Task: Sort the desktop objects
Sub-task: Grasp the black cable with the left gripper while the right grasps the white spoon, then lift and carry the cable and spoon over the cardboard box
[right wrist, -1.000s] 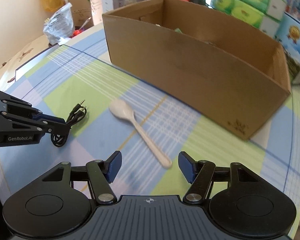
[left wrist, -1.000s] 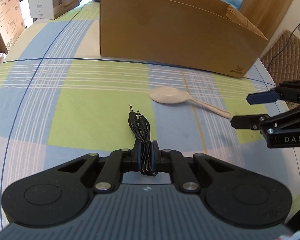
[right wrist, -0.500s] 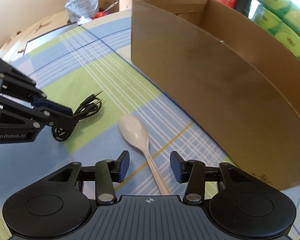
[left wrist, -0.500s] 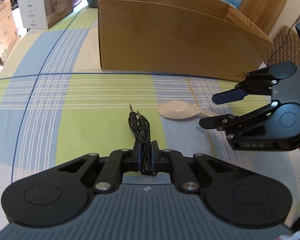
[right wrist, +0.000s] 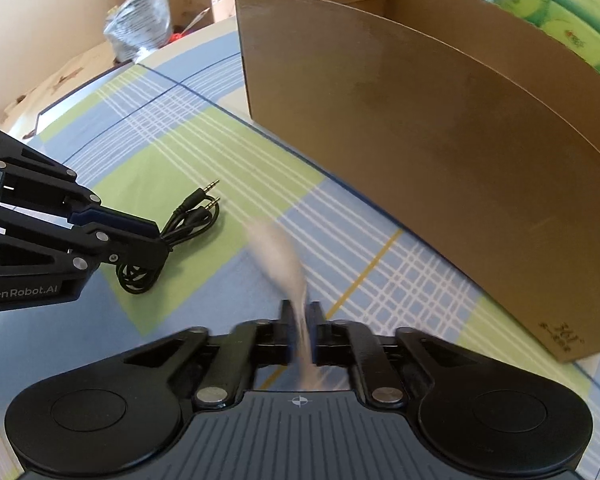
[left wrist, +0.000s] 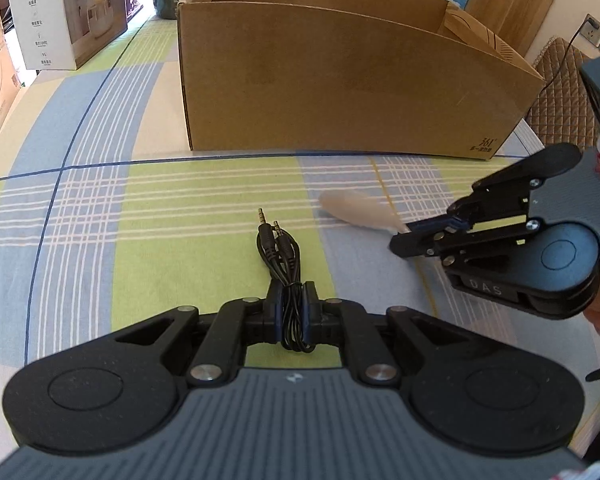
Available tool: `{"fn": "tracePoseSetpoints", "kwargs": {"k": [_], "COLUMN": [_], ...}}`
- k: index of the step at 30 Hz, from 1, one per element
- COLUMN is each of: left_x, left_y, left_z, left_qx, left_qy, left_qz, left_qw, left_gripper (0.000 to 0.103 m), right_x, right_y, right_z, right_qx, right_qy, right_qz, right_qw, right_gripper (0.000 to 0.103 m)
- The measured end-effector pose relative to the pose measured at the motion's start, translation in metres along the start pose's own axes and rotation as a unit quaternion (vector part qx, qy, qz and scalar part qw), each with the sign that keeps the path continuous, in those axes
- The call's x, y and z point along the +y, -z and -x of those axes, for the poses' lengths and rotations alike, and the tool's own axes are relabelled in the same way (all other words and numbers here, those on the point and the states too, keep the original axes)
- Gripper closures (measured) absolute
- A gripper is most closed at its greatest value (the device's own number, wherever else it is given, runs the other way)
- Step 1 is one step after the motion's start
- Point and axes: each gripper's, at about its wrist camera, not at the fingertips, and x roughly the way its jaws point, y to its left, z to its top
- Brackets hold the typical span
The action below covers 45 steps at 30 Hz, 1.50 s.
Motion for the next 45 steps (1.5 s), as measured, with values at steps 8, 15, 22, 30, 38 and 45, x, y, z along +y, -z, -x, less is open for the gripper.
{"fn": "tracePoseSetpoints", "kwargs": {"k": [8, 15, 22, 30, 38, 45], "left_x": [-0.013, -0.035, -0.06, -0.081, -0.092, -0.098], "left_y": [0.004, 0.001, 0.001, 0.005, 0.007, 0.006], "left_z": [0.011, 0.036, 0.066, 0.093, 0.111, 0.123], "left_qx": [-0.004, -0.014, -0.026, -0.035, -0.041, -0.048], "left_qy": [0.004, 0.011, 0.017, 0.017, 0.015, 0.013], "left_qz": [-0.005, -0.014, -0.026, -0.04, -0.046, -0.051], "left_qw": [1.0, 0.9997, 0.9992, 0.9985, 0.998, 0.9975], "left_gripper": [0.097, 0.097, 0.097, 0.097, 0.097, 0.097], "right_x": [-0.009, -0.012, -0.004, 0.009, 0.012, 0.013], "right_y": [0.021, 0.035, 0.048, 0.057, 0.063, 0.063], "right_z": [0.026, 0.07, 0.112, 0.146, 0.173, 0.19], "right_qx": [-0.016, -0.031, -0.052, -0.069, -0.085, -0.097], "right_qy": [0.016, 0.049, 0.063, 0.07, 0.078, 0.083], "right_qz": [-0.102, -0.172, -0.204, -0.214, -0.219, -0.22], "right_qw": [0.995, 0.983, 0.976, 0.972, 0.969, 0.967], "right_gripper": [0.103, 0.103, 0.103, 0.103, 0.103, 0.103]}}
